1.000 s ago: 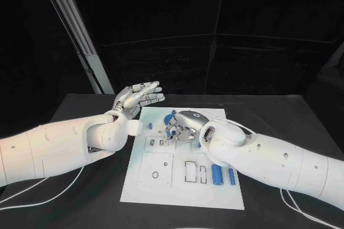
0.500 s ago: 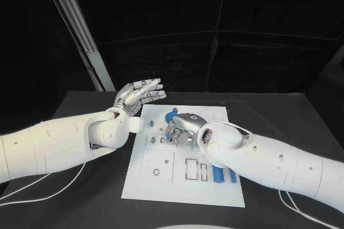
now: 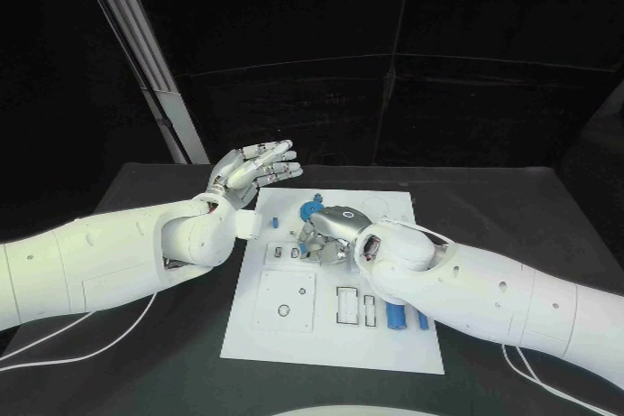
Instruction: Assemble the parts on the task board
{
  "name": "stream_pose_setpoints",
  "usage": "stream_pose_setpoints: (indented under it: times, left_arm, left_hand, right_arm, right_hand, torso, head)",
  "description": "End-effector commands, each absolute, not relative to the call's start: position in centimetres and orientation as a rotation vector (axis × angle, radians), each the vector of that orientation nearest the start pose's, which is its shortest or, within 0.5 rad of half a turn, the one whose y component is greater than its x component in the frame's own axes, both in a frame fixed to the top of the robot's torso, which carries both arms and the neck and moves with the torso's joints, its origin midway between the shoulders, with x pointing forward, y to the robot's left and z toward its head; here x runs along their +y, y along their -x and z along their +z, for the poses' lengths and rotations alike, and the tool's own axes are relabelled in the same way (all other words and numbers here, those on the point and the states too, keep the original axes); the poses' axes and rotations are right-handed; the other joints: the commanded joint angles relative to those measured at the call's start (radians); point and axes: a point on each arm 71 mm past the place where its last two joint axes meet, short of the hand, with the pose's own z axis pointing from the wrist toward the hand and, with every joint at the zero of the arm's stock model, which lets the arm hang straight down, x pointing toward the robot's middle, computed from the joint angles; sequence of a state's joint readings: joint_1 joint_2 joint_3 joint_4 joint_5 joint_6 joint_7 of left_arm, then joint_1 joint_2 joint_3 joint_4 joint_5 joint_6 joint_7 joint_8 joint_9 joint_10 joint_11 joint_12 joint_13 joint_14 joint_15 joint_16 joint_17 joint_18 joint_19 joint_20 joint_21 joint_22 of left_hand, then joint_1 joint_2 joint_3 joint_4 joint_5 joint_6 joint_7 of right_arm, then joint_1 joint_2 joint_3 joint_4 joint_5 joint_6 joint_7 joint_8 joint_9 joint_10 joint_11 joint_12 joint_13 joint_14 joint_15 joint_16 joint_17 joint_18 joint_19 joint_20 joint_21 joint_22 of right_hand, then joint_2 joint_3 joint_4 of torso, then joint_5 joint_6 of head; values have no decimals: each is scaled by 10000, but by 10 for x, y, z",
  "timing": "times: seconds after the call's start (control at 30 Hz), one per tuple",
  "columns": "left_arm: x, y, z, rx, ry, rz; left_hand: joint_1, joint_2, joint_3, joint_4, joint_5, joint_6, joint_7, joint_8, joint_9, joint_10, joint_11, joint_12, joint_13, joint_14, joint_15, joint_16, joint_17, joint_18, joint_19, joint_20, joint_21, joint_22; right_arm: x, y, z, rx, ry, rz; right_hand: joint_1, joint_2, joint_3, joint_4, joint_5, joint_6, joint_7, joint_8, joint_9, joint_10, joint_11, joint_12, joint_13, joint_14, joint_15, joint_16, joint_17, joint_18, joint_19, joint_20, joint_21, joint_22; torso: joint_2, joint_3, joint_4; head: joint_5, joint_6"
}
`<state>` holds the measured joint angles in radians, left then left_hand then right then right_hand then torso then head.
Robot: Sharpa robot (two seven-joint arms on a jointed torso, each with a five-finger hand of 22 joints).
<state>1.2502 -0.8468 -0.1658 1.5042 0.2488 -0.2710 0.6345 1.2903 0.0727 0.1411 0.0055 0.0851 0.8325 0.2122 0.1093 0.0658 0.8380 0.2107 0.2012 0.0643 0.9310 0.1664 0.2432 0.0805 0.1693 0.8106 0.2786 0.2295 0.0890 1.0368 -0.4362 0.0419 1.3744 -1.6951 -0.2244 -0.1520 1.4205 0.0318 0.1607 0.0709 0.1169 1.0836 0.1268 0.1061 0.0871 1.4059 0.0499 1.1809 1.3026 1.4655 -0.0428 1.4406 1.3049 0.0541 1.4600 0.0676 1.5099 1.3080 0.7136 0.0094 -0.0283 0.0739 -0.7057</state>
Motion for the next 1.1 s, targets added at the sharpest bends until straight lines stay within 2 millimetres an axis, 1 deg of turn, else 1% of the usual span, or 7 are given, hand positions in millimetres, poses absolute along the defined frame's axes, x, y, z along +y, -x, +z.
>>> stream_pose_setpoints:
  times: [0.03,0.37,0.47,0.7,0.83,1.0,1.1]
  left_arm:
    - [224,-488,-188,11929,12340,-16727]
    - [223,-487,-188,11957,12347,-16753]
    - [223,-488,-188,11963,12349,-16754]
    - [224,-488,-188,11961,12352,-16738]
    - [224,-488,-188,11959,12353,-16732]
    - [224,-488,-188,11962,12355,-16730]
    - [224,-488,-188,11966,12356,-16731]
  left_hand:
    - [25,49,53,-28,-12,92,460,-5,5,53,3,68,-7,69,9,64,-11,135,85,-18,-49,-15]
    - [25,49,53,-28,-12,92,460,-5,5,53,3,68,-7,69,9,64,-11,135,85,-18,-49,-15]
    - [12,43,75,-45,-15,105,461,-4,3,64,2,73,-8,78,6,65,-14,135,96,-21,-50,-21]
    - [11,42,76,-46,-15,106,461,-4,3,65,2,73,-9,79,6,65,-15,135,97,-21,-50,-22]
    - [11,42,76,-46,-15,106,461,-4,3,65,2,73,-9,79,6,65,-15,135,97,-21,-50,-22]
    - [11,42,76,-46,-15,106,461,-4,3,65,2,73,-9,79,6,65,-15,135,97,-21,-50,-22]
    - [11,42,76,-46,-15,106,461,-4,3,65,2,73,-9,79,6,65,-15,135,97,-21,-50,-22]
  right_arm:
    - [-28,-460,-235,16959,4213,7922]
    - [-30,-460,-239,17446,4276,7611]
    - [-31,-460,-240,17558,4286,7557]
    - [-31,-460,-241,17713,4277,7439]
    - [-32,-461,-241,17740,4261,7405]
    - [-32,-461,-240,17678,4129,7410]
    - [-32,-462,-239,17563,3956,7471]
  right_hand:
    - [-54,18,57,-19,24,298,-223,48,54,206,-304,65,22,527,-56,-62,-5,-140,-51,-24,-42,881]
    - [-419,-188,17,89,-90,53,-108,-173,-32,50,-215,-277,-191,509,6,-134,-108,-114,-133,13,-100,755]
    - [-506,-234,6,122,-73,4,-81,-221,-54,10,-190,-361,-246,506,28,-146,-121,-109,-150,33,-113,729]
    - [-608,-301,-9,158,-5,-30,-58,-267,-77,-27,-168,-435,-294,503,50,-162,-137,-106,-156,57,-121,718]
    - [-666,-360,-26,173,23,-69,-39,-303,-96,-58,-153,-491,-330,504,62,-167,-139,-100,-172,71,-134,693]
    - [-862,-454,-76,274,70,-334,53,-435,-166,-126,-78,-619,-415,503,119,-183,-152,-93,-192,114,-153,659]
    - [-1036,-565,-167,365,77,-635,127,-445,-206,-156,-6,-673,-455,508,181,-180,-136,-93,-193,174,-159,654]
  torso:
    - [-3,-5,0]
    - [-4,-13,-23]
    - [-3,-1,-12]
    - [-8,-1,5]
    - [-10,-1,-5]
    - [-5,-1,-12]
    - [-7,-3,-16]
  head:
    - [2,-9]
    - [-14,-37]
    - [-21,-36]
    - [-31,-43]
    - [-24,-46]
    - [-26,-46]
    - [-29,-44]
